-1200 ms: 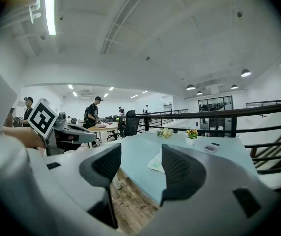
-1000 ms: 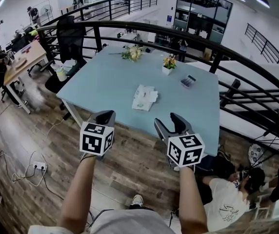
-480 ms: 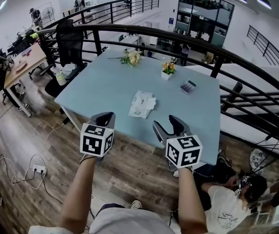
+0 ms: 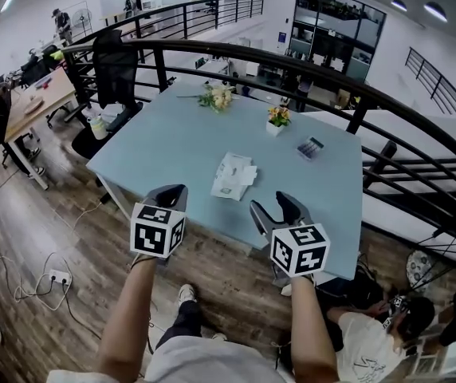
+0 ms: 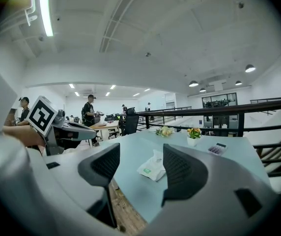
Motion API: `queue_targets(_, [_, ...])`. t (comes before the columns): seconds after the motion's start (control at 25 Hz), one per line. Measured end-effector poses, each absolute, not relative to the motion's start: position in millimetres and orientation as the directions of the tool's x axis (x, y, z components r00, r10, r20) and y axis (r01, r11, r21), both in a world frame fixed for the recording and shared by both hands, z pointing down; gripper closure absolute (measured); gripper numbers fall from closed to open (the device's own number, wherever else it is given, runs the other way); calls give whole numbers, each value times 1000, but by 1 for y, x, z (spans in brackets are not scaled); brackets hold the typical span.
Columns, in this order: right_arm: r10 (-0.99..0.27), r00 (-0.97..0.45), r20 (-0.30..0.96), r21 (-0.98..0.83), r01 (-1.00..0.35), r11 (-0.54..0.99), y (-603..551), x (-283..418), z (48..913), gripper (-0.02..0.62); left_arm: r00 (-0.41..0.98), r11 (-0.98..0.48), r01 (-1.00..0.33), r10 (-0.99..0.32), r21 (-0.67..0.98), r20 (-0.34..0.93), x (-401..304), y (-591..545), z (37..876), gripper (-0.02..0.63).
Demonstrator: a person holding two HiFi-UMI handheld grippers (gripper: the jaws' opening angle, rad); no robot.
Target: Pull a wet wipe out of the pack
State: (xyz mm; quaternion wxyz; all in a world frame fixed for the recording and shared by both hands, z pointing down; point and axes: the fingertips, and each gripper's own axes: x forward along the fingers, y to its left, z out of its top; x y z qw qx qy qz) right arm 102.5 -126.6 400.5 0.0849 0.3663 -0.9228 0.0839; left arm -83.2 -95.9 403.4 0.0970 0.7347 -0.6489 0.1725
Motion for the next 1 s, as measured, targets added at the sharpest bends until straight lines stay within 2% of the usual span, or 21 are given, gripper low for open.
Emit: queue_targets(1.0, [-720, -647, 252, -110, -758, 643, -246, 47, 413, 338, 191, -239, -969, -893, -70, 407, -136, -230, 418, 611])
